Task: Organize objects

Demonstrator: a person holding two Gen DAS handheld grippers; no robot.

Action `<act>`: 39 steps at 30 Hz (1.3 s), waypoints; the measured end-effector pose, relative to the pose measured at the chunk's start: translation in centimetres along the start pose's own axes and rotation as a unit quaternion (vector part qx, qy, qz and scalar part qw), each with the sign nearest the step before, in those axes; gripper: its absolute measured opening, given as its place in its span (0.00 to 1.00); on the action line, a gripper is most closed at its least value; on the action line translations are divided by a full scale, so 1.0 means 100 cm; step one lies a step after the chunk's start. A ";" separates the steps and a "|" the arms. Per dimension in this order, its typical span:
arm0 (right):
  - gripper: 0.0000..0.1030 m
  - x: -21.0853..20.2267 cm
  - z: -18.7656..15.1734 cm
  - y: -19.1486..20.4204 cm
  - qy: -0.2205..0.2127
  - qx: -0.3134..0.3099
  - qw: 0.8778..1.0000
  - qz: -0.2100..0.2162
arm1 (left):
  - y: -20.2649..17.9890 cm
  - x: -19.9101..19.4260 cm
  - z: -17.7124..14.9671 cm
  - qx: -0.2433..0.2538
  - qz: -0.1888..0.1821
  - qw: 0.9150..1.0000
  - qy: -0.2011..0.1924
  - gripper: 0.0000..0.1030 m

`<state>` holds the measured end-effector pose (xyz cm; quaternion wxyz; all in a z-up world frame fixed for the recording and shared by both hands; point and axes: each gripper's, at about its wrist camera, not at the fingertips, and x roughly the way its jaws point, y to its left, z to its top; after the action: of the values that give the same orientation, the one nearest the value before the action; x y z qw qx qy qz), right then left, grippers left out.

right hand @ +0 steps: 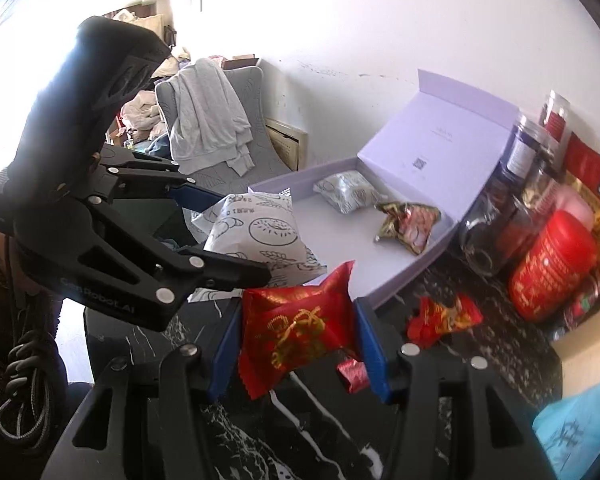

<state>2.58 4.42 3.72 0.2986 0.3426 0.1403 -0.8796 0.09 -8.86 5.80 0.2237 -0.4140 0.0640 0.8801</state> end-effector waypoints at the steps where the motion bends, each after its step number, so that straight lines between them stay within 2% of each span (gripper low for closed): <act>1: 0.54 0.000 0.003 0.000 -0.001 -0.002 1.000 -0.001 | 0.002 -0.001 0.002 0.000 0.001 1.000 -0.002 0.62; 14: 0.54 0.003 0.048 -0.020 -0.014 -0.029 0.999 -0.015 | 0.026 0.010 0.045 0.008 0.010 1.000 -0.025 0.62; 24: 0.54 0.015 0.078 -0.052 -0.030 -0.019 0.999 -0.032 | 0.042 0.029 0.082 -0.004 0.020 0.999 -0.044 0.62; 32: 0.54 0.024 0.103 -0.077 -0.044 -0.014 0.998 -0.052 | 0.055 0.041 0.117 -0.004 0.042 0.997 -0.068 0.62; 35: 0.54 0.031 0.114 -0.082 -0.047 -0.016 0.997 -0.056 | 0.066 0.046 0.130 -0.008 0.064 0.995 -0.075 0.62; 39: 0.54 0.045 0.128 -0.089 -0.047 -0.010 0.997 -0.053 | 0.088 0.057 0.140 -0.027 0.072 0.994 -0.074 0.62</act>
<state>-12.25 3.66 10.28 0.2612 0.2897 0.1524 -0.9081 -16.75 -10.59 9.94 0.1526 -0.3477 0.0534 0.9236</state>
